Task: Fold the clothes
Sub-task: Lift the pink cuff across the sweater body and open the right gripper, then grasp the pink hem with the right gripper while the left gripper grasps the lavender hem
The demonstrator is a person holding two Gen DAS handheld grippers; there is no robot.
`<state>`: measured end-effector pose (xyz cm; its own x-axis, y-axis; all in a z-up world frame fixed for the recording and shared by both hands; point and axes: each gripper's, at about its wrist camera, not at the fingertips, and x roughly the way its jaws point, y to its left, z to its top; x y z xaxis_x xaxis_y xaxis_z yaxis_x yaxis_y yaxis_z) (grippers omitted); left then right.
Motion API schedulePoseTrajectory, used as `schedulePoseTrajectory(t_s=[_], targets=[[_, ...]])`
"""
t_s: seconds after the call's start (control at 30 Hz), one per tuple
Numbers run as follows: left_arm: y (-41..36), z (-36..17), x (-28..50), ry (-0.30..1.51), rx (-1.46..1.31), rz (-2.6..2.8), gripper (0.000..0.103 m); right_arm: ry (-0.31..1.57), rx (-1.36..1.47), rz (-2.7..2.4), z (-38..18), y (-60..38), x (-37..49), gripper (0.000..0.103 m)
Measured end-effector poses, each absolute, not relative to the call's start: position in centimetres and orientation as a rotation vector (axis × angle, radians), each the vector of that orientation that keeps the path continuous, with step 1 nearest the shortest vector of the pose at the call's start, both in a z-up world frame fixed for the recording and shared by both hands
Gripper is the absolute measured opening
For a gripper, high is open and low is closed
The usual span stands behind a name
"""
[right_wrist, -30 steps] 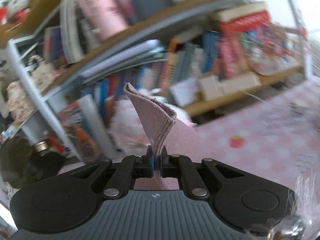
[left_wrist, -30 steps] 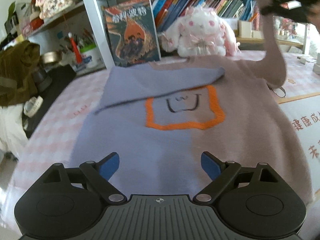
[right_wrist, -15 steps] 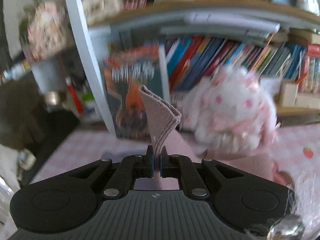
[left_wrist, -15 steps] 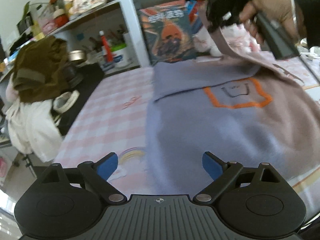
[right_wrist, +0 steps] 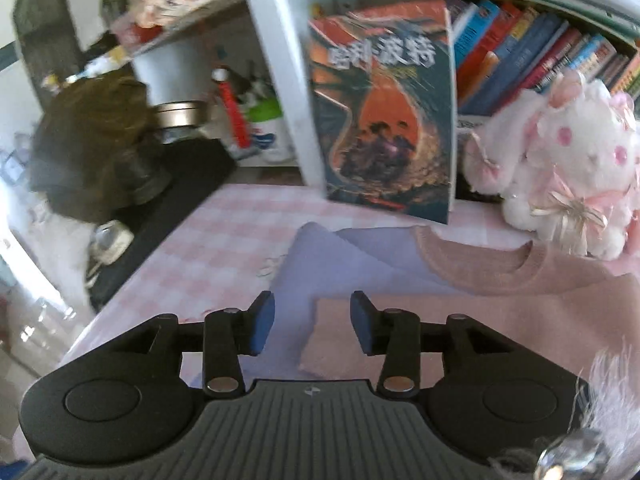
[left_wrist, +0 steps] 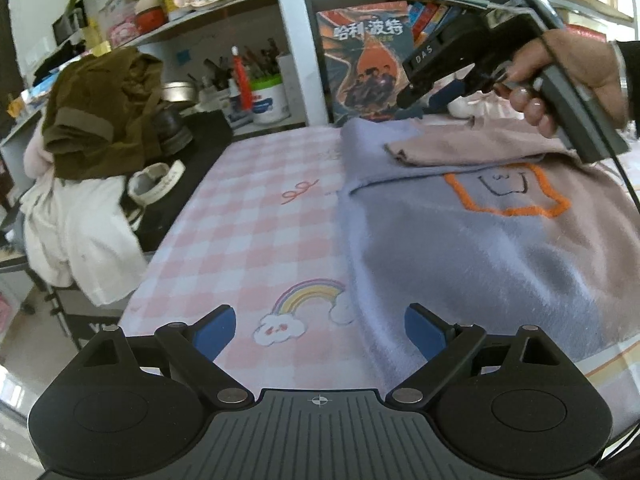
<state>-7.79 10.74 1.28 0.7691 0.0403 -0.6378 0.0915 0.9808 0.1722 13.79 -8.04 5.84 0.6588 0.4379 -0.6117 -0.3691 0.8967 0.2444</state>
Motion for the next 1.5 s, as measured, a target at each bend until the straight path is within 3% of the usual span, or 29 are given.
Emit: schedulePoseTrajectory(t_s=[0.2,0.33,0.57,0.77,0.83,0.9,0.97,1.07,1.1,1.13,1.17,1.37,1.5], targets=[[10.0,1.2,-6.6,0.680,0.196,-0.094,0.094,0.717,0.063,0.420,7.2,-9.5,10.1,0.040],[9.6,0.7,-6.1,0.701,0.213,-0.128,0.094,0.718,0.068,0.352,7.2,-12.1,6.5,0.045],[10.5,-0.4,-5.4,0.791,0.187,-0.166,0.094,0.791,0.014,0.104,4.1,-19.1,-2.8,0.047],[13.0,-1.1,-4.5,0.901,0.009,-0.178,0.092,0.895,0.140,-0.076,1.7,-24.3,-9.1,0.046],[13.8,-1.1,-4.3,0.921,-0.084,-0.193,0.085,0.916,0.201,-0.104,1.3,-25.1,-10.4,0.045],[14.2,-1.2,-4.1,0.938,-0.145,-0.185,0.062,0.930,0.232,-0.138,0.9,-25.4,-11.2,0.042],[14.1,-1.4,-3.7,0.949,-0.173,-0.158,0.050,0.941,0.228,-0.180,0.6,-25.5,-11.6,0.039],[13.9,-1.4,-3.3,0.953,-0.190,-0.141,0.041,0.961,0.241,-0.173,0.3,-25.6,-11.6,0.033],[13.8,-1.5,-3.2,0.955,-0.190,-0.141,0.033,0.964,0.232,-0.159,0.4,-25.4,-11.6,0.030],[13.6,-1.5,-3.1,0.957,-0.186,-0.142,0.026,0.967,0.225,-0.143,0.4,-25.2,-11.5,0.019],[13.4,-1.6,-3.0,0.959,-0.183,-0.143,0.006,0.970,0.227,-0.118,0.4,-25.0,-11.4,0.010],[11.2,1.2,-4.8,0.803,-0.084,-0.215,0.005,0.923,0.229,-0.058,1.6,-24.5,-11.2,0.004],[11.2,1.0,-4.0,0.852,-0.102,-0.231,0.008,0.884,0.258,-0.022,2.6,-24.6,-11.4,0.004]])
